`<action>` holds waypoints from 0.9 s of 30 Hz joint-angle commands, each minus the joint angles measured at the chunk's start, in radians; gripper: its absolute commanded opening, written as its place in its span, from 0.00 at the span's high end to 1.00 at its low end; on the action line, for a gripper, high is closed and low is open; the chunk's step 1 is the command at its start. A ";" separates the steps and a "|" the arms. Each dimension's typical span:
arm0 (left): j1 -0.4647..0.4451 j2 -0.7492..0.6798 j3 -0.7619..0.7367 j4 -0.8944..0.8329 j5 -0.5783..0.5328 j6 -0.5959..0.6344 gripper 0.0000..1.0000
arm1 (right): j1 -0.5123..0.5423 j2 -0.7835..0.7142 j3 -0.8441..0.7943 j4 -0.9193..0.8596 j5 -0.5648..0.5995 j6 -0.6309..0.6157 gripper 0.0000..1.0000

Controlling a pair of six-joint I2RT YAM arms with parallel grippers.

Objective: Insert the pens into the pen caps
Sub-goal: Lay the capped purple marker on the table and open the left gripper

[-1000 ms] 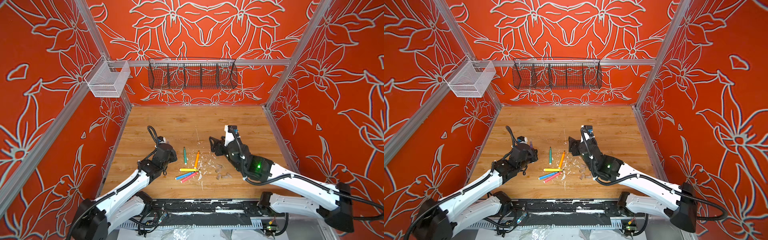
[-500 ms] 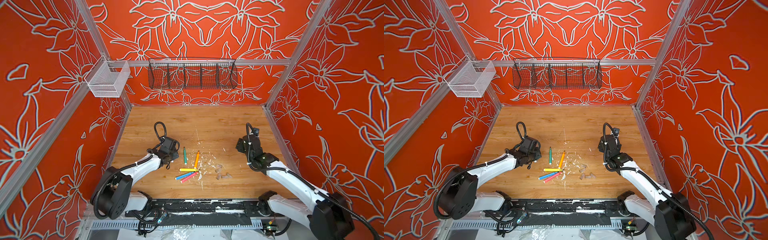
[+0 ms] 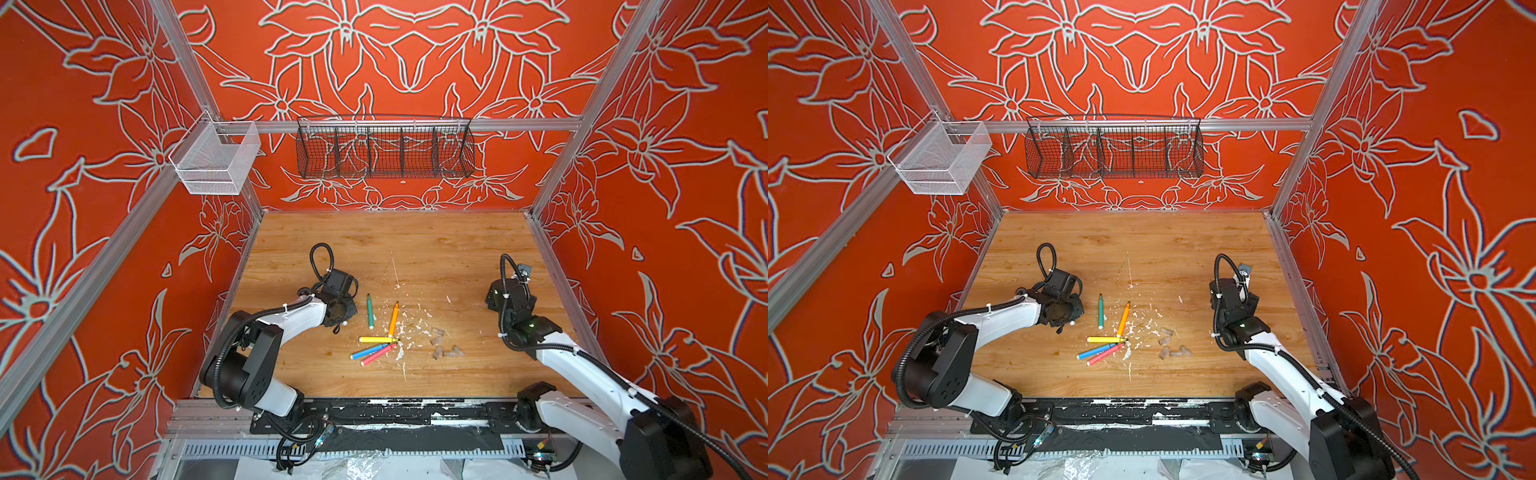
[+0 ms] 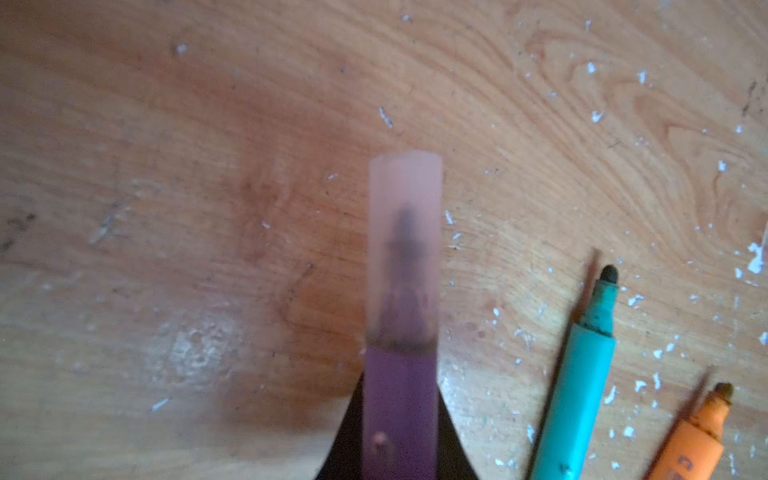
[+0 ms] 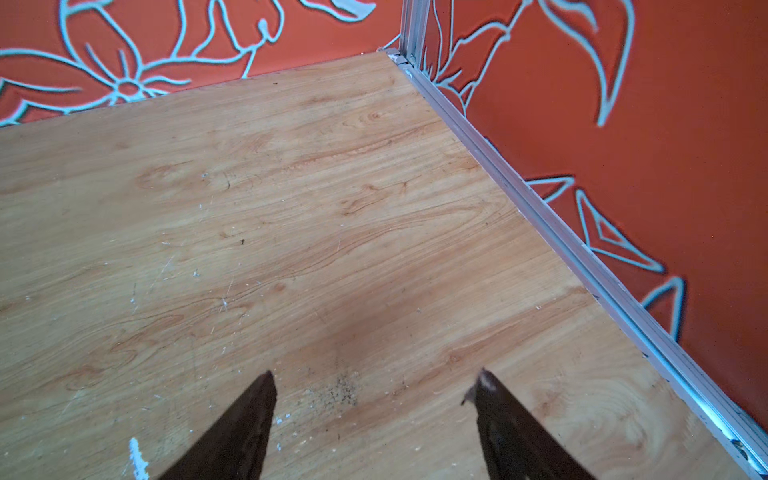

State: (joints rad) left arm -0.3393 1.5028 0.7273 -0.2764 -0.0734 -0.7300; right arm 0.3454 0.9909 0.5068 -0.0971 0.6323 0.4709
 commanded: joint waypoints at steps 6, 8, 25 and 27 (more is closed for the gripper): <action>0.008 0.030 0.029 -0.037 0.019 -0.005 0.95 | -0.009 -0.107 -0.068 0.037 0.037 0.009 0.24; 0.006 0.031 0.029 -0.037 0.021 -0.003 0.93 | -0.009 -0.131 -0.084 0.046 0.029 0.008 0.24; 0.007 -0.048 0.021 -0.041 0.027 0.031 0.68 | -0.008 -0.150 -0.096 0.054 0.013 0.002 0.23; 0.007 -0.074 0.028 -0.059 0.027 0.040 0.68 | -0.008 -0.152 -0.098 0.056 0.012 0.002 0.23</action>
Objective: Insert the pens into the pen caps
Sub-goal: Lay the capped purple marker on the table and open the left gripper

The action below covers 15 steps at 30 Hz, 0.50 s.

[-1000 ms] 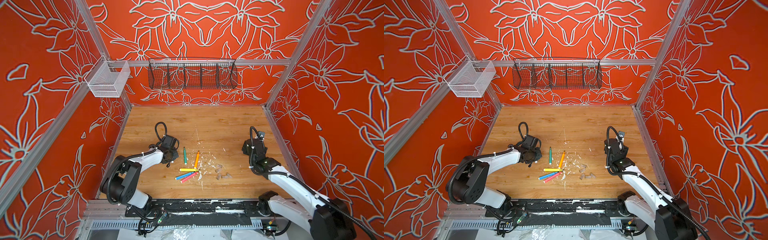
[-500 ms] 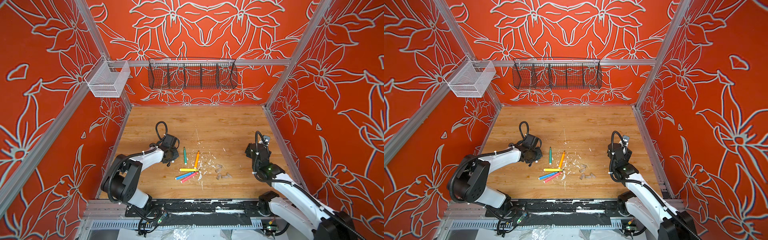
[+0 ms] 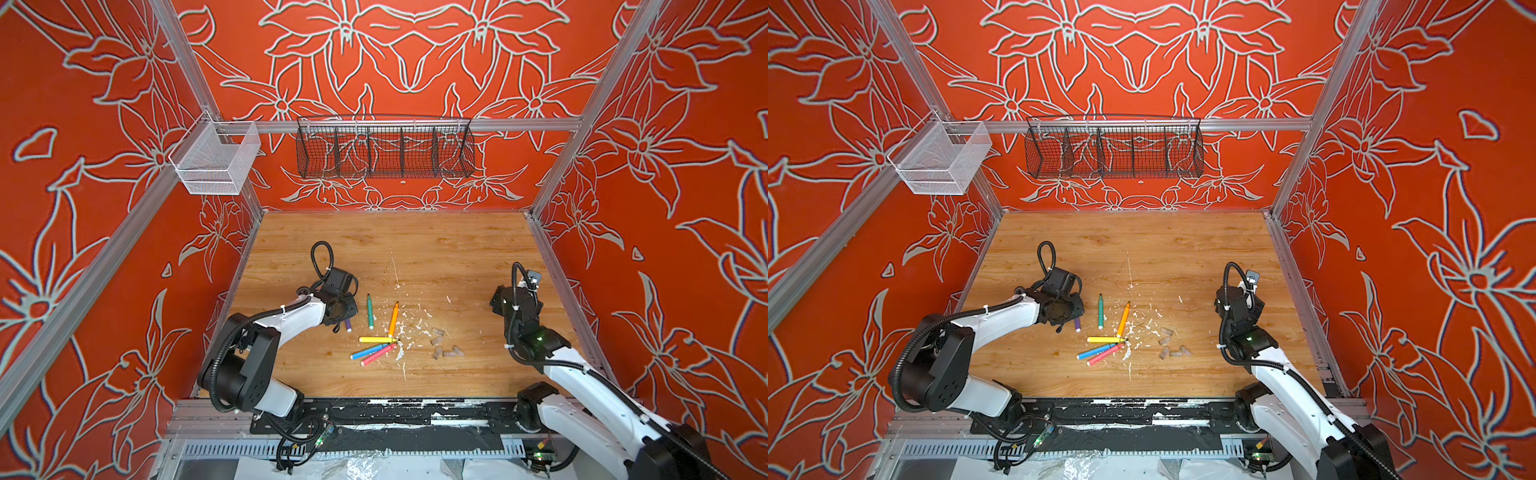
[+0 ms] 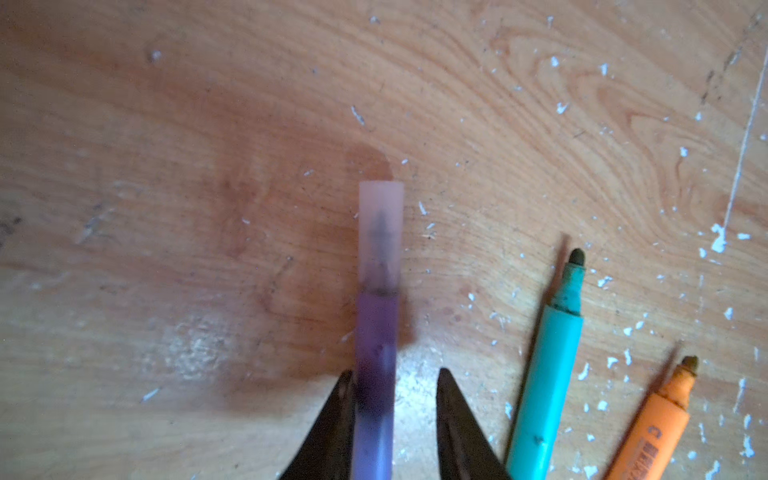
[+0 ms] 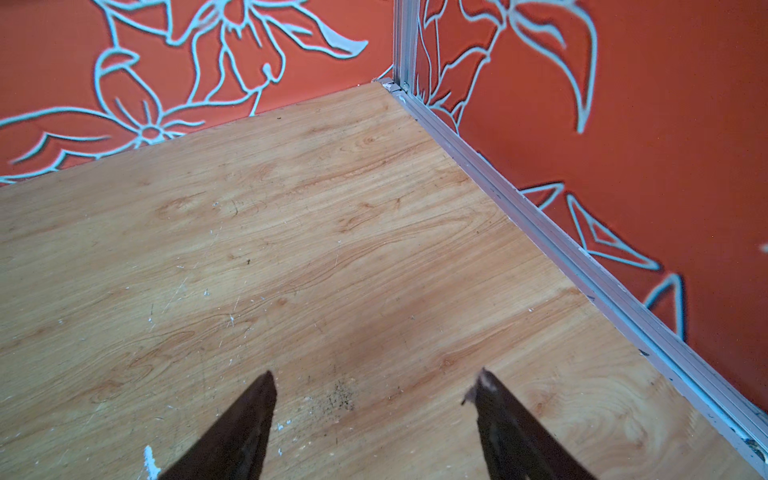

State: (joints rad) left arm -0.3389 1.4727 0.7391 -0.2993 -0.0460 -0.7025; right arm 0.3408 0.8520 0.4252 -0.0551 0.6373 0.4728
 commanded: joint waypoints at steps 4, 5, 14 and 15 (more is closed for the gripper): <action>-0.006 -0.124 0.020 -0.075 -0.028 0.028 0.68 | -0.003 -0.018 -0.019 0.014 0.007 0.000 0.23; -0.017 -0.149 0.016 -0.081 -0.044 0.030 0.68 | -0.003 -0.019 -0.019 0.014 0.007 0.000 0.23; -0.213 -0.267 0.022 -0.125 -0.211 0.024 0.68 | -0.003 -0.024 -0.023 0.015 0.007 0.001 0.23; -0.224 -0.261 0.019 -0.120 -0.211 0.013 0.68 | -0.003 -0.028 -0.024 0.015 0.006 0.001 0.23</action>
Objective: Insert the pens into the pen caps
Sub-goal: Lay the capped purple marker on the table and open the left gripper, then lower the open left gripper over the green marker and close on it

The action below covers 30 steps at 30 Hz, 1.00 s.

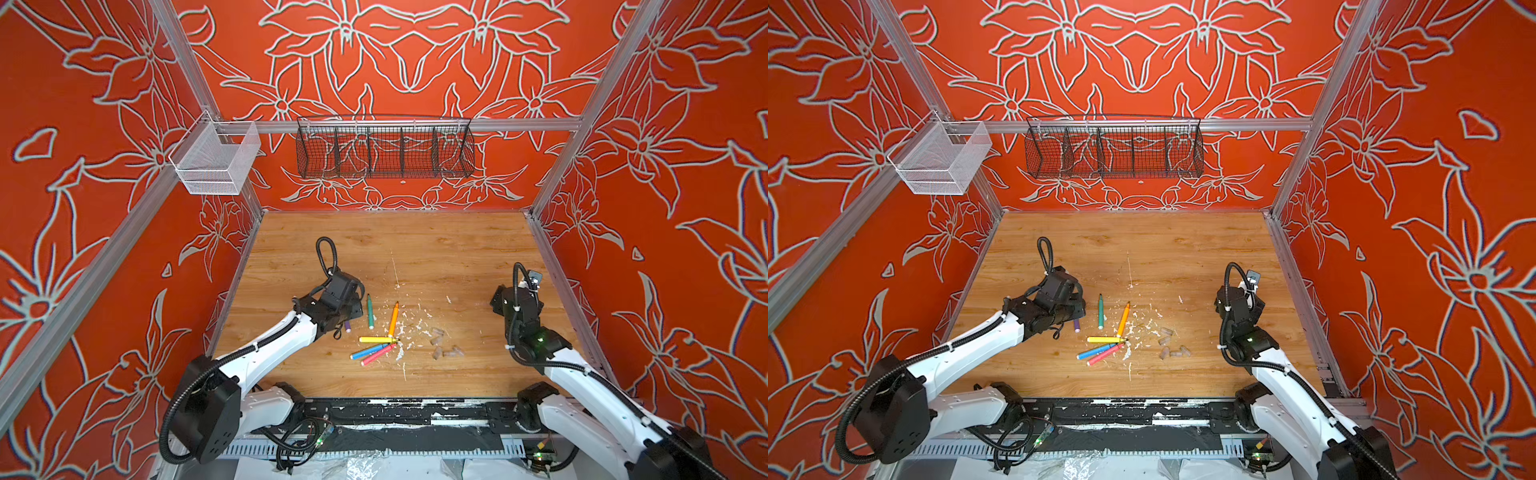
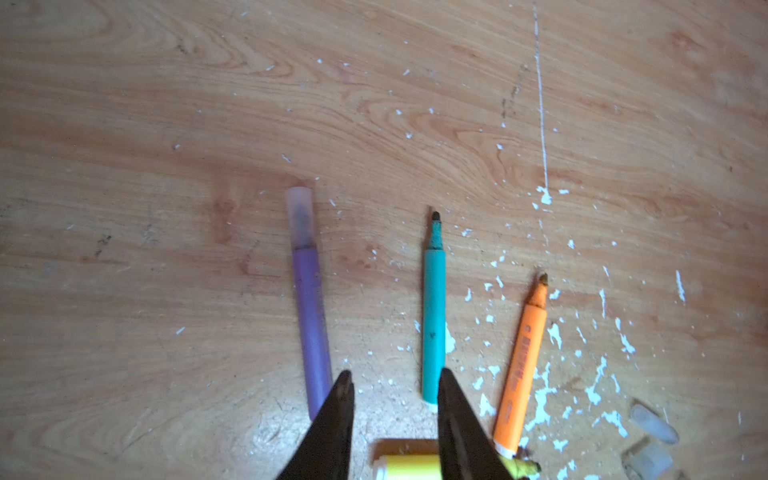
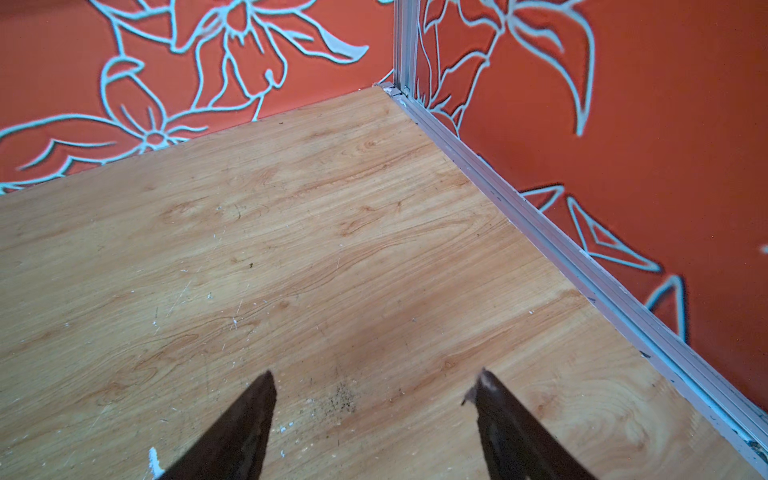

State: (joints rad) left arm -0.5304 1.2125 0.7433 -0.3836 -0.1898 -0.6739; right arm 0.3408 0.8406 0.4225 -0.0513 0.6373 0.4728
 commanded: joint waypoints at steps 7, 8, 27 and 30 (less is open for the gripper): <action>-0.045 0.117 0.037 -0.014 0.000 -0.035 0.68 | -0.003 -0.025 -0.027 0.013 0.013 0.003 0.23; -0.047 0.136 0.040 -0.006 0.014 -0.035 0.68 | -0.004 -0.024 -0.027 0.013 0.012 0.003 0.23; -0.094 0.398 0.179 -0.046 0.043 -0.008 0.64 | -0.003 -0.022 -0.024 0.010 0.010 0.003 0.23; -0.094 0.429 0.198 -0.060 0.040 -0.003 0.64 | -0.003 -0.024 -0.026 0.010 0.010 0.003 0.22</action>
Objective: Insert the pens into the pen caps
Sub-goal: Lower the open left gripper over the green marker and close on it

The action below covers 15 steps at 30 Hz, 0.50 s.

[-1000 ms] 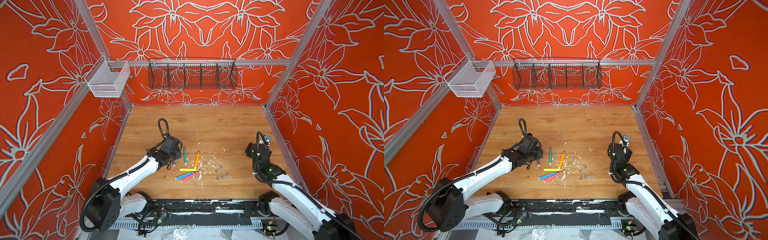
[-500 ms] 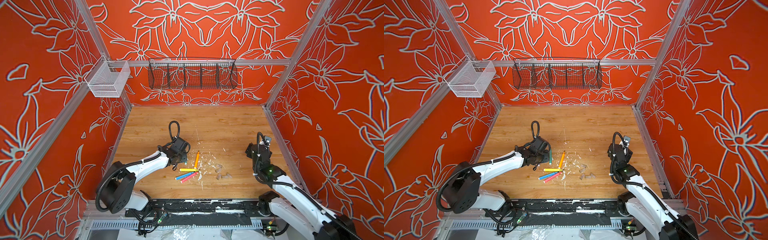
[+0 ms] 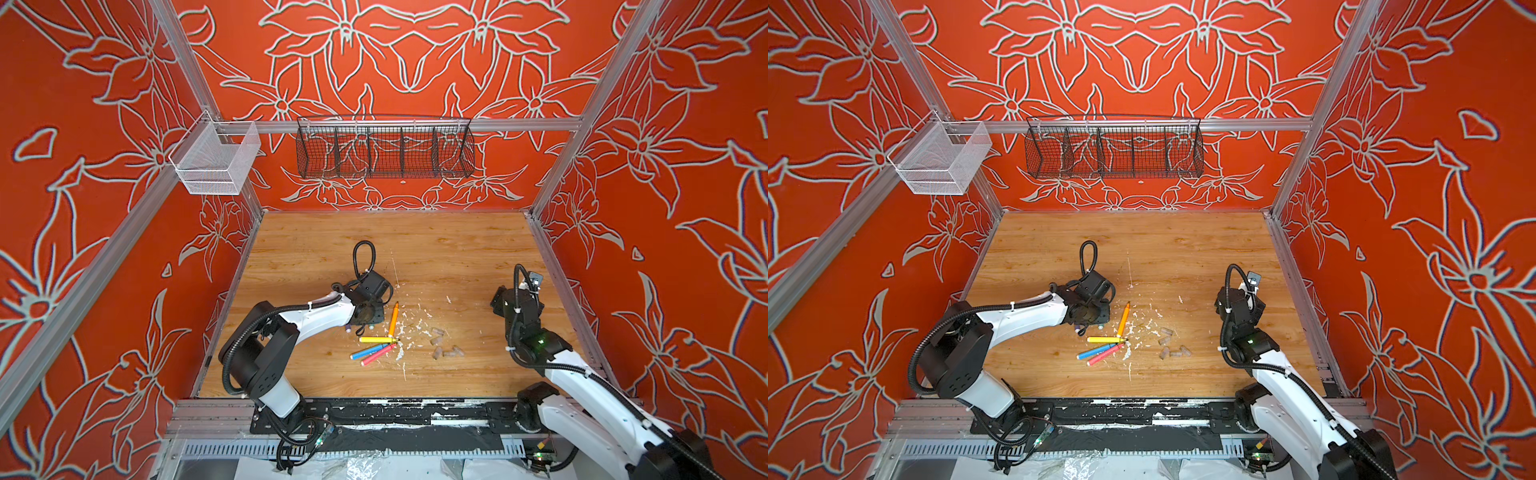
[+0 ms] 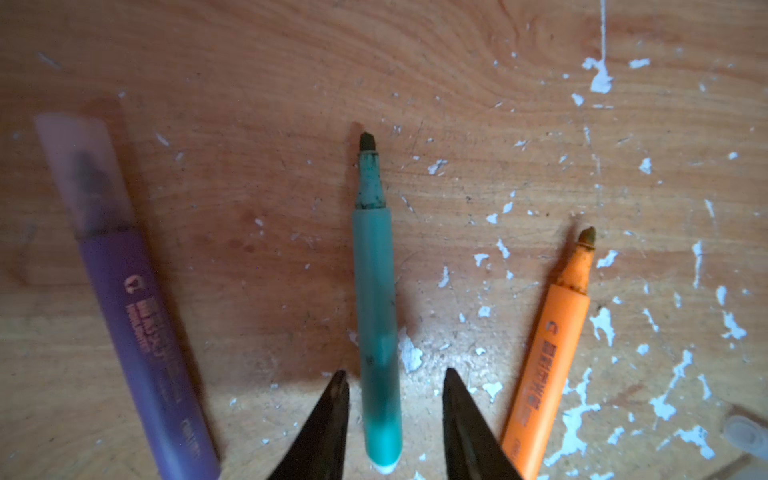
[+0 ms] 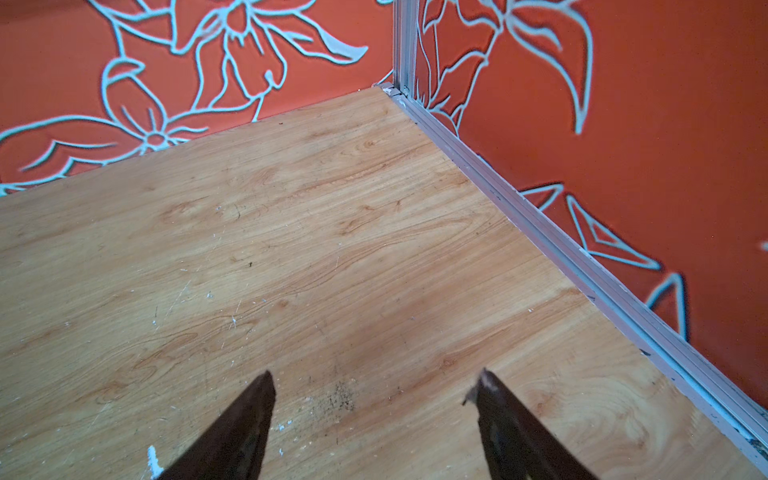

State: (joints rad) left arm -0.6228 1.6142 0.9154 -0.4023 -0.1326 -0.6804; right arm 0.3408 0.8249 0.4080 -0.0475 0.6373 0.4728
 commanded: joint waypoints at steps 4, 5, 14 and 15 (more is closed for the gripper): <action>0.002 0.062 0.049 -0.052 -0.011 0.006 0.64 | -0.003 -0.011 -0.012 0.007 0.009 0.003 0.23; 0.005 0.069 0.051 -0.053 -0.006 0.005 0.64 | -0.004 -0.010 -0.012 0.007 0.010 0.003 0.22; 0.020 0.117 0.070 -0.082 0.007 -0.014 0.71 | -0.003 -0.013 -0.014 0.008 0.010 0.003 0.22; 0.020 0.123 0.074 -0.089 0.005 -0.017 0.73 | -0.003 -0.015 -0.014 0.008 0.009 0.002 0.23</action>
State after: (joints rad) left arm -0.6083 1.7084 0.9737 -0.4408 -0.1280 -0.6807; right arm 0.3408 0.8223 0.4080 -0.0475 0.6373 0.4728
